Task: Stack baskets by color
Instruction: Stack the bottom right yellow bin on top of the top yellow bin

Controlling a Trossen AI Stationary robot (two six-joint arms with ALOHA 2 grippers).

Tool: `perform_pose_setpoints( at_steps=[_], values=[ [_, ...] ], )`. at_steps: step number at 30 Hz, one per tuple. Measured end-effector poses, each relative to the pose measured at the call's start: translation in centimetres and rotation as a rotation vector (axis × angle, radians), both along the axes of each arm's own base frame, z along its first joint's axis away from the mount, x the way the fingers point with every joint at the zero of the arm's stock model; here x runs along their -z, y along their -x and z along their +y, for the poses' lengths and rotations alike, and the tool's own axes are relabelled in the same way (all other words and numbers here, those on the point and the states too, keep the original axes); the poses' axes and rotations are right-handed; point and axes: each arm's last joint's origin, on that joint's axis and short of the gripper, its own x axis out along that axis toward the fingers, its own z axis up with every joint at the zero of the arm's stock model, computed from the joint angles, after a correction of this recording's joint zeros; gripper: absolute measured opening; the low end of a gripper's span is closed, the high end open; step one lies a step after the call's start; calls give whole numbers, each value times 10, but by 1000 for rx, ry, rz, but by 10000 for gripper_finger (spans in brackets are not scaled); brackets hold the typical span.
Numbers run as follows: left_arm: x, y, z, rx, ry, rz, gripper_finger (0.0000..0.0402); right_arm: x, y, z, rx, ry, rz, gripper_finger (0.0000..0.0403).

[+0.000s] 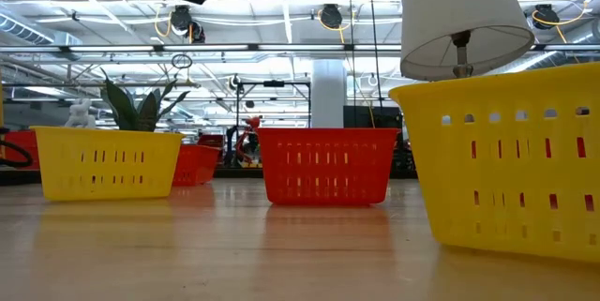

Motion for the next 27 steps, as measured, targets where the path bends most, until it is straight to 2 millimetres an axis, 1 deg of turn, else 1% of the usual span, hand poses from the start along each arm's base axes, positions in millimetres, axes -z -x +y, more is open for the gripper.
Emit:
perform_pose_setpoints(
  at_steps=[5,19,22,27],
  values=[
    [-2,-1,0,8,-5,-21,147,10,-2,1,-30,39,15,174],
    [-2,-2,0,20,-23,-21,147,13,-3,-2,-84,86,-11,72],
    [-2,-2,0,20,-23,-21,147,17,-1,-4,-88,97,-2,57],
    [-2,-2,0,20,-22,-21,147,21,0,-5,-98,104,2,45]
  ],
)
